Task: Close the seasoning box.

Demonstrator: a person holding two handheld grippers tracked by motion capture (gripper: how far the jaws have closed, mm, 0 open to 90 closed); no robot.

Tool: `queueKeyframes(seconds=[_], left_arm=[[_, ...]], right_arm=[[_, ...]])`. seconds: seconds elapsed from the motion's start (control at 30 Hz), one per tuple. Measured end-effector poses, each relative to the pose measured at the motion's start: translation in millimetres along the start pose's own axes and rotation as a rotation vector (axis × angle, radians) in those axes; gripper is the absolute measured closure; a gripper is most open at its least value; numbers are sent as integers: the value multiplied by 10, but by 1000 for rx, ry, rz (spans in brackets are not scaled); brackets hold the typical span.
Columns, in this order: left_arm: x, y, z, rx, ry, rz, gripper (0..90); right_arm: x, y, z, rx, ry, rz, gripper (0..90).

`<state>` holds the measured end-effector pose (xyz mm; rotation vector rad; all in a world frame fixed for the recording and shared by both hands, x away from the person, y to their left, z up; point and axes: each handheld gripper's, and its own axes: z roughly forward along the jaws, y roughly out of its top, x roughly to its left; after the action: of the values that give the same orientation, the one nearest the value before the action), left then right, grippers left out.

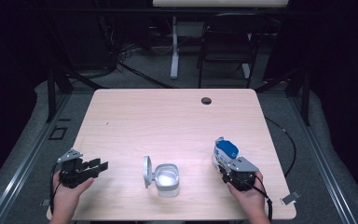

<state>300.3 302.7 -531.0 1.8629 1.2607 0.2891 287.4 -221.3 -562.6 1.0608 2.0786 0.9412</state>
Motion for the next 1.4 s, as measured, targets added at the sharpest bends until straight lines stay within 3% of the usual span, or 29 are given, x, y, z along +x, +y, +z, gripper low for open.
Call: queueKeyframes(seconds=[0.43, 0.8, 0.93, 1.13, 1.4], left_arm=[[-89, 60, -10, -20, -19, 25, 582], [-231, 116, -45, -34, -60, 59, 686], [-307, 133, -44, -23, -82, 86, 757], [-477, 165, -26, -7, -118, 158, 900], [-765, 216, -15, -2, -187, 242, 900]], right_arm=[[28, -30, -27, 9, 16, 4, 384], [19, -66, -24, 12, 25, 23, 369], [26, -68, -32, 20, 28, 22, 367], [11, -89, -55, 19, 29, 36, 367], [0, -97, -74, 20, 26, 42, 364]])
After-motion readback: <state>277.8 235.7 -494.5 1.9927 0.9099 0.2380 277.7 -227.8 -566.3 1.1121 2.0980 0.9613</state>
